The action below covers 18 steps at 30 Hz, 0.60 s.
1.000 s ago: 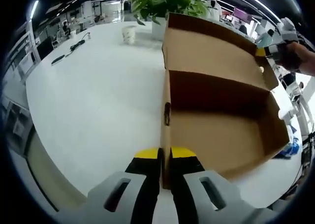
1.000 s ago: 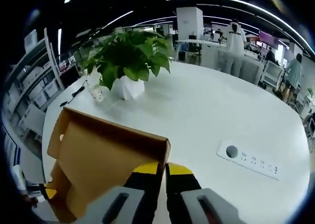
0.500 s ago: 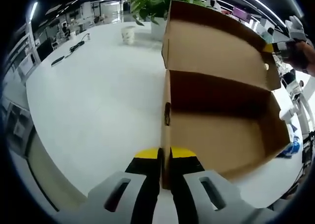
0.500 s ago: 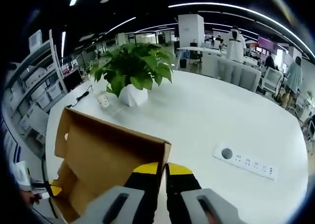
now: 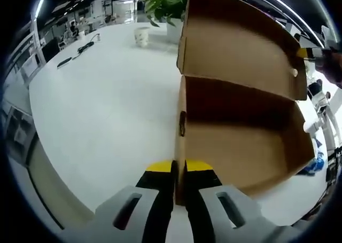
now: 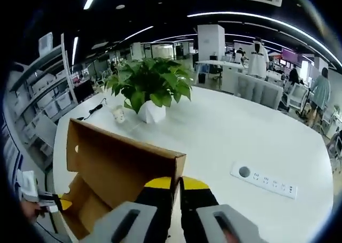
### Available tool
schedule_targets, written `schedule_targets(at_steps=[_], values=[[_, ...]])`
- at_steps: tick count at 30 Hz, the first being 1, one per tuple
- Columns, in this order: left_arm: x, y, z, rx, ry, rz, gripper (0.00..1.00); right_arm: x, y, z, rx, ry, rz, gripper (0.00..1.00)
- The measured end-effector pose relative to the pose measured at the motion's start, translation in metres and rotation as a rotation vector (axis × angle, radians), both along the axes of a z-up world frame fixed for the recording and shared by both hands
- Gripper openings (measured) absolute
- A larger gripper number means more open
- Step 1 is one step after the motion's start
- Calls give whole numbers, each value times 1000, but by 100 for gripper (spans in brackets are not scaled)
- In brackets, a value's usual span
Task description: Operate the shoe box by opening the lid, removing the specified soft item, and placing it in the target area until the item is outside and the box remains undamaged.
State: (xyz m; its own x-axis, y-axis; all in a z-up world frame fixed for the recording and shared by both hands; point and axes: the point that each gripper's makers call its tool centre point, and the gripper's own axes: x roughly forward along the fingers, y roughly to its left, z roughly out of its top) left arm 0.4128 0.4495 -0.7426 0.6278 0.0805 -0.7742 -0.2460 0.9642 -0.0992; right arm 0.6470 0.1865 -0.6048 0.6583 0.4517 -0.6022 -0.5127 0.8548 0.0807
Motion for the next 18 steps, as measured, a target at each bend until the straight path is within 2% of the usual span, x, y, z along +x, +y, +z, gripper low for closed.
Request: schedule_targets(at_steps=[12,18], values=[[1,0,0,-15,2,25,5,-21,-7,7,-13,-55,30,0],[0,-1,0,-38,-2,48,5,-33,-7,16,-21,-119,76,0]])
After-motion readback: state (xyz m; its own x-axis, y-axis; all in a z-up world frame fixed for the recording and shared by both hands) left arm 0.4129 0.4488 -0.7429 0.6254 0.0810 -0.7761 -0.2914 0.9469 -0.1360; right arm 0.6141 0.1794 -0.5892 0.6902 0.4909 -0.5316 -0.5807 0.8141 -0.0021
